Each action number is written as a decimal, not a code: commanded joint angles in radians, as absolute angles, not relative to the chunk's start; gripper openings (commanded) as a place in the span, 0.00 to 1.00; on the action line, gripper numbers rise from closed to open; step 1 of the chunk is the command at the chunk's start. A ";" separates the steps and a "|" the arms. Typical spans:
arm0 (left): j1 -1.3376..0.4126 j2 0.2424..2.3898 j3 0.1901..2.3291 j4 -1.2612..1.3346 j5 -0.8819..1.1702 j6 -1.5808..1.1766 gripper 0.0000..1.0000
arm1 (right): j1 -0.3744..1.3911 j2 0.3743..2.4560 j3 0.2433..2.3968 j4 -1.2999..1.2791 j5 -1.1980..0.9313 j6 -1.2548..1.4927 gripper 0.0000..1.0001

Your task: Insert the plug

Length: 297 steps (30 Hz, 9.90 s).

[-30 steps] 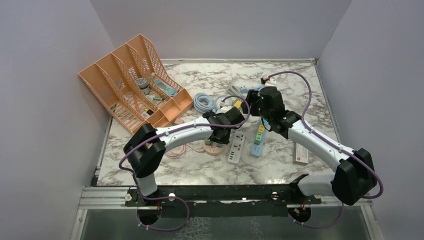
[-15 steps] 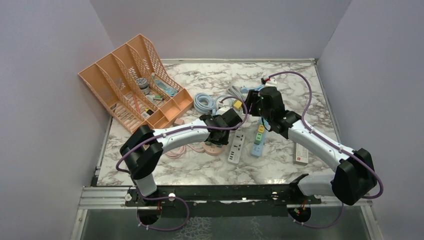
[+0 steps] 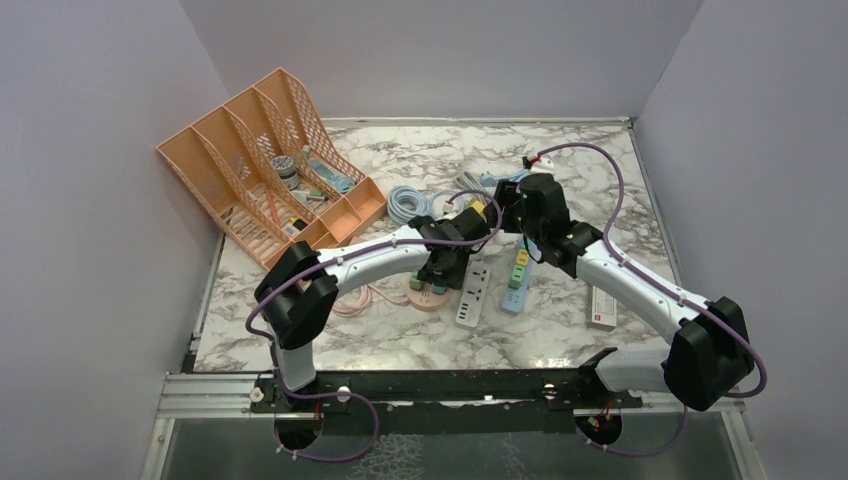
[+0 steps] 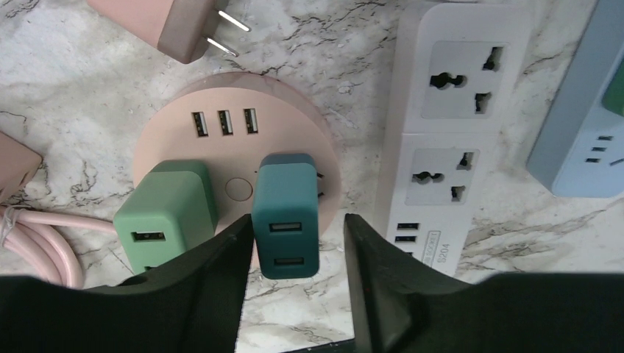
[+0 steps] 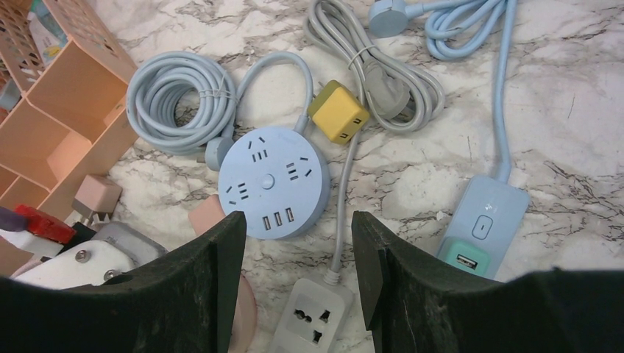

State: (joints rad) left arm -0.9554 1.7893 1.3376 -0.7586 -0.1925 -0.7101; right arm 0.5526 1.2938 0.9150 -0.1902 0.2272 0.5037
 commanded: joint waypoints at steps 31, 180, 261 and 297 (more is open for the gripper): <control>-0.569 1.473 0.993 -0.622 -0.293 -0.824 0.62 | 0.555 1.286 0.923 -0.215 0.231 0.531 0.54; -0.415 1.032 0.945 0.263 0.707 -0.926 0.46 | 0.476 1.369 1.152 0.406 -1.035 0.851 0.04; -0.427 0.936 0.793 -0.181 -0.037 -0.608 0.77 | 0.442 1.454 1.161 -1.187 -0.172 0.561 0.01; -0.429 0.884 0.772 -0.214 -0.107 -0.532 0.78 | 0.441 1.606 1.096 -1.153 0.016 0.771 0.01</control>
